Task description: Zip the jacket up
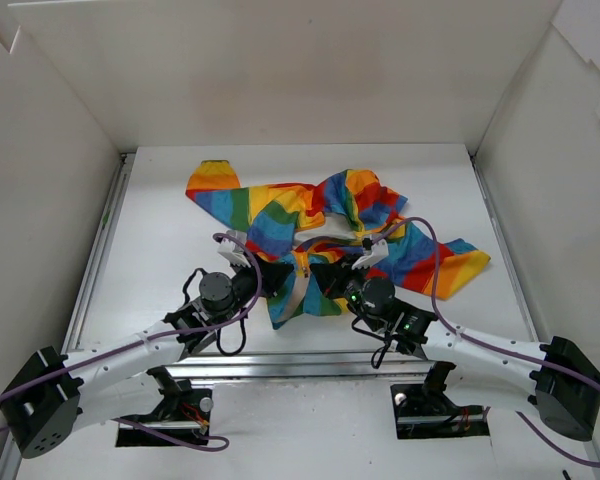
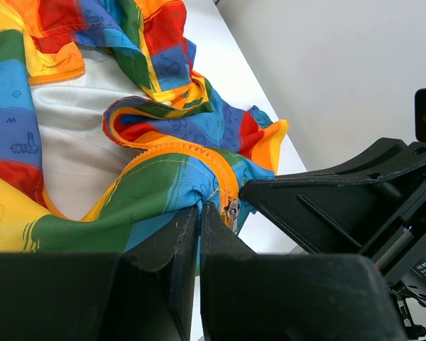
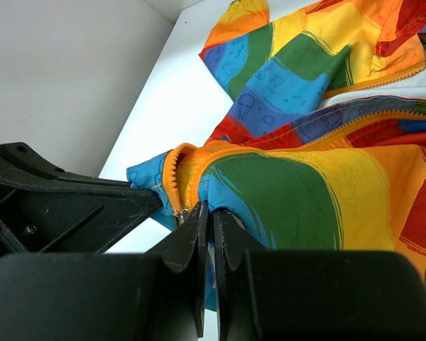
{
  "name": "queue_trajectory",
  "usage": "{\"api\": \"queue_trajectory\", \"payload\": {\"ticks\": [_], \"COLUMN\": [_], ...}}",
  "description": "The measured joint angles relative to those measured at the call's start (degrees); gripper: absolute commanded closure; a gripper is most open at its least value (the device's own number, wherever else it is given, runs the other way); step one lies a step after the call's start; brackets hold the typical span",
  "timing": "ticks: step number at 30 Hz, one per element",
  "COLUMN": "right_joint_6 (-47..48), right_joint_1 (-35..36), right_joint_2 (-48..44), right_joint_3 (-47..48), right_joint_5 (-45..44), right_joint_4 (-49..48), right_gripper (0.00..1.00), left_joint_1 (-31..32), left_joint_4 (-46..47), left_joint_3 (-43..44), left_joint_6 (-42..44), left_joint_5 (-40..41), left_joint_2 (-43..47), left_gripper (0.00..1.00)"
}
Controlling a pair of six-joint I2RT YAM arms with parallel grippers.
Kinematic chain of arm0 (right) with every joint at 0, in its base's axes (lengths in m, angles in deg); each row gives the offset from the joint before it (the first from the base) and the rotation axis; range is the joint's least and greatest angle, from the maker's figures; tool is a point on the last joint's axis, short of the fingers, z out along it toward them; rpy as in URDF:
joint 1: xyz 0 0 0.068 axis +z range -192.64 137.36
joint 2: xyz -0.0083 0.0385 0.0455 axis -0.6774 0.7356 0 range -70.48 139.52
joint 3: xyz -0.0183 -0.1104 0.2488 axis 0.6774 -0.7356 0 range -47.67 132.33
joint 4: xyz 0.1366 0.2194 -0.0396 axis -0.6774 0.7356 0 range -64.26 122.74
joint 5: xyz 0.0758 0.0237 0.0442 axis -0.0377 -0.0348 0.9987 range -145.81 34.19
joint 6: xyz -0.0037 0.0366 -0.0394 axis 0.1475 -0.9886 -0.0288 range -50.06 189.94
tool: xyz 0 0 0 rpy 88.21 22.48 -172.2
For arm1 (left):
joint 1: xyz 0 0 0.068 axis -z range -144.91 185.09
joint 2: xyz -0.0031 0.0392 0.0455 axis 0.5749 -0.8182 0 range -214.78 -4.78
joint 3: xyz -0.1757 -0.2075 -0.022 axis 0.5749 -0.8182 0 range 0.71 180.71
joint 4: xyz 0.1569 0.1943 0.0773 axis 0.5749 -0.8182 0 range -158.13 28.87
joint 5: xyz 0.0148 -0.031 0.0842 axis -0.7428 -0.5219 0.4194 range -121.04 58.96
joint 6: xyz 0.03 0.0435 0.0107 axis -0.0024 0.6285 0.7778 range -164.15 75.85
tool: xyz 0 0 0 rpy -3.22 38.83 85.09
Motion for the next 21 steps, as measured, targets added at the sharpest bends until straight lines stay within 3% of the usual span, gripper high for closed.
{"api": "queue_trajectory", "payload": {"ticks": [21], "right_joint_6": [0.5], "right_joint_1": [0.0], "right_joint_2": [0.0], "right_joint_3": [0.0], "right_joint_5": [-0.6], "right_joint_4": [0.0], "right_gripper": [1.0], "left_joint_1": [0.0], "left_joint_4": [1.6], "left_joint_3": [0.0], "left_joint_6": [-0.5], "left_joint_5": [-2.5], "left_joint_2": [-0.9], "left_gripper": [1.0]}}
